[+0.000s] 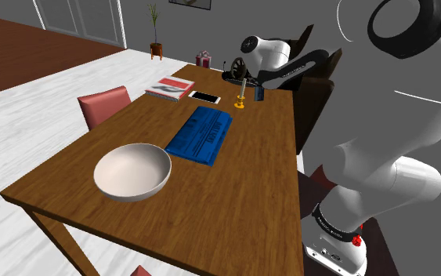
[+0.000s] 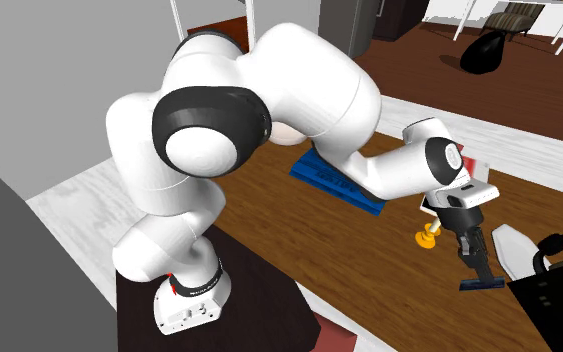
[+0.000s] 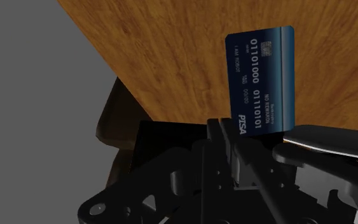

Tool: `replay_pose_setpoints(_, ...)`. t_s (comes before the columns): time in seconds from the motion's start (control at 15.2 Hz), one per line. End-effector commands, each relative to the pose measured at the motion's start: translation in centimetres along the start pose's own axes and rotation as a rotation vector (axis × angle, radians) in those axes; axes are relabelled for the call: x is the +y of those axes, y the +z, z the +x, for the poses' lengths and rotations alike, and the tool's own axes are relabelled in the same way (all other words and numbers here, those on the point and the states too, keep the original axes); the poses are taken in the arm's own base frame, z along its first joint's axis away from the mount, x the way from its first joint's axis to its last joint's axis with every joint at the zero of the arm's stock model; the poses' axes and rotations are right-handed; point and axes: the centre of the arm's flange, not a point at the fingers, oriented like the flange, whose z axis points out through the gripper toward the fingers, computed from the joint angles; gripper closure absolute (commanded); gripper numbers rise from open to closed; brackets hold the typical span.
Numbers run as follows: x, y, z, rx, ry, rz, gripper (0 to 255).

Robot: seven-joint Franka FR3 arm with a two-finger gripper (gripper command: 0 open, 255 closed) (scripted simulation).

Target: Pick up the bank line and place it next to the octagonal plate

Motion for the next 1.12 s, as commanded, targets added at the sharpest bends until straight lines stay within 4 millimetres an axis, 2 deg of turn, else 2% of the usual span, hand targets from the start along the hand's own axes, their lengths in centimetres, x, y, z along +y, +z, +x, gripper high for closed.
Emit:
replay_pose_setpoints(0.0, 0.0, 0.0, 0.0, 0.0, 0.0, 0.0, 255)
replay_pose_setpoints(0.2, 0.0, 0.0, 0.0, 0.0, 0.0, 0.0, 255)
replay_pose_setpoints(0.26, 0.0, 0.0, 0.0, 0.0, 0.0, 0.0, 0)
replay_pose_setpoints(0.53, -5.7, 2.5, 3.4, -0.443, 0.168, -0.16, 0)
replay_pose_setpoints(0.59, -6.2, 2.9, 3.7, -0.486, 0.184, -0.175, 0)
replay_pose_setpoints(1.06, -5.8, 6.4, 1.8, -0.486, 0.184, -0.175, 0)
